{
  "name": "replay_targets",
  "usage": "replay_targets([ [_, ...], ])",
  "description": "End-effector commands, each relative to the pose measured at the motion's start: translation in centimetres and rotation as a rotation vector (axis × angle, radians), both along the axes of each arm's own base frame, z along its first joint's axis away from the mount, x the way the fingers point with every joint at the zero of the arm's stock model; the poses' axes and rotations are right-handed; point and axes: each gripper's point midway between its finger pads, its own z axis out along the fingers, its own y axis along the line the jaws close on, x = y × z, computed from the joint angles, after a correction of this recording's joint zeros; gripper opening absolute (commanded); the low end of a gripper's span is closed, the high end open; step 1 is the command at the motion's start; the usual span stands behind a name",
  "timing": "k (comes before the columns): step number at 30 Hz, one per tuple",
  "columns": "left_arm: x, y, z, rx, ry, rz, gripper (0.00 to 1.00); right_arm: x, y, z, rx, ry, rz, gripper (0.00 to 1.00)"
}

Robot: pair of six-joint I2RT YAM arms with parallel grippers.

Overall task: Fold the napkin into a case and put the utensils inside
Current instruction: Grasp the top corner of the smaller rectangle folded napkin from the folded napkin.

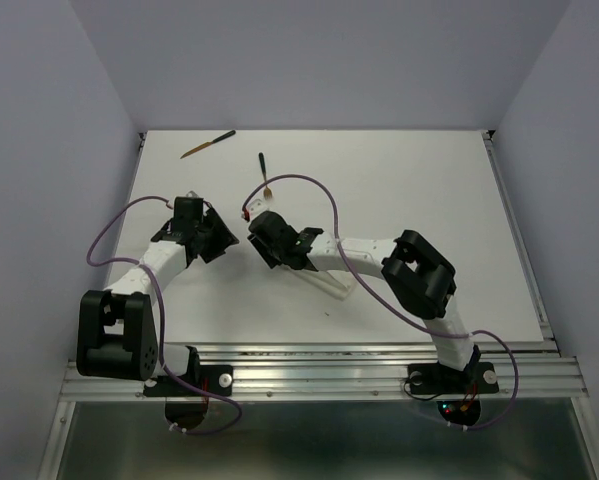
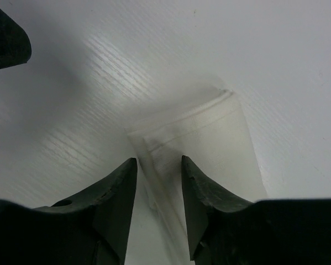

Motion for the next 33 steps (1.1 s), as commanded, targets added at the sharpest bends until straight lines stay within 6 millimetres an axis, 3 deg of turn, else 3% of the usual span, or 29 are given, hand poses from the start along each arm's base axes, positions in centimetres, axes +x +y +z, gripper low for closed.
replay_targets([
  [1,0.2,0.1,0.8,-0.004,-0.039,-0.007,0.60,1.2,1.5,2.1,0.055,-0.063,-0.017,0.41],
  [4,0.1,0.0,0.8,-0.006,-0.039,-0.010,0.60,1.3,1.5,2.3,0.067,-0.069,-0.026,0.35],
  [7,0.1,-0.1,0.7,-0.012,-0.039,-0.015,0.60,1.2,1.5,2.9,0.095,-0.072,-0.034,0.18],
  [12,-0.4,-0.8,0.3,-0.045,-0.032,-0.043,0.60,0.6,1.6,3.5,0.141,-0.052,-0.043,0.01],
  [16,-0.5,-1.7,0.5,-0.078,-0.049,-0.072,0.56,0.4,1.7,4.6,0.247,-0.018,-0.044,0.01],
  [19,-0.7,-2.9,0.5,-0.105,-0.060,-0.119,0.37,0.9,1.0,5.3,0.316,0.017,-0.060,0.01],
  [23,-1.0,-4.4,-0.3,-0.116,-0.036,-0.167,0.20,0.7,0.6,5.7,0.393,0.074,-0.060,0.01],
  [33,-1.2,-8.4,-0.5,-0.105,-0.033,-0.273,0.19,0.8,-0.5,5.9,0.544,0.206,-0.066,0.01],
])
